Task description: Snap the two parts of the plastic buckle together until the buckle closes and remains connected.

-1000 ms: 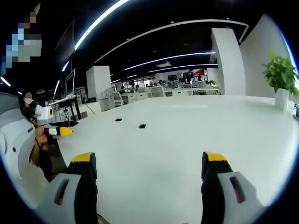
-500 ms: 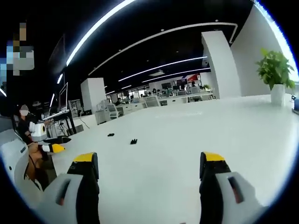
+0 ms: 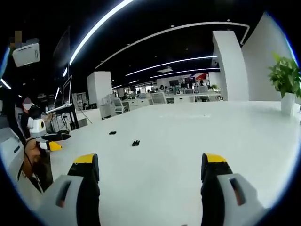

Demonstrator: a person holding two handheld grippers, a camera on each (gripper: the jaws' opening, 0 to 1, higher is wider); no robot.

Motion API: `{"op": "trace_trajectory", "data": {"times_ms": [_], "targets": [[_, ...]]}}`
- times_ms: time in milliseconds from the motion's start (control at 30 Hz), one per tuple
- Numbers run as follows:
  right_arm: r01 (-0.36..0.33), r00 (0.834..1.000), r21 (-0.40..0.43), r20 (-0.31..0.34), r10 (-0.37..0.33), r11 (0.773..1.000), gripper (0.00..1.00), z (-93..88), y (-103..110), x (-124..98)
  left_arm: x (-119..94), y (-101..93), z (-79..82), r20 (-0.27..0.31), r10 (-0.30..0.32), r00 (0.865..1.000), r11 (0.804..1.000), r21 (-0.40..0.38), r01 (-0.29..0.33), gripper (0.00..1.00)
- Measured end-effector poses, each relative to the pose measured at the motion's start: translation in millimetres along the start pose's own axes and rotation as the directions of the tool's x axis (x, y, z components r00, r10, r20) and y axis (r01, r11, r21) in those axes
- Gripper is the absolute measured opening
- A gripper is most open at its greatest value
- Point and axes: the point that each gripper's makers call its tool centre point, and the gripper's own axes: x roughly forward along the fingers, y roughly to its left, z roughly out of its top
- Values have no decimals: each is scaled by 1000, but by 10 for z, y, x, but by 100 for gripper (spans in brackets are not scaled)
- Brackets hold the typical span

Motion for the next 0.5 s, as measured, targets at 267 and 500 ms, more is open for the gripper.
{"op": "trace_trajectory", "data": {"times_ms": [267, 500], "targets": [[-25, 999, -24, -24, 25, 999, 89, 25, 5, 140, -7, -5, 12, 3, 2, 1000, 1000, -1, -2, 92], [-54, 998, -48, -46, 52, 997, 88, 42, 54, 259, -2, 3, 1, -2, 6, 1000, 1000, 0, -6, 92]]}}
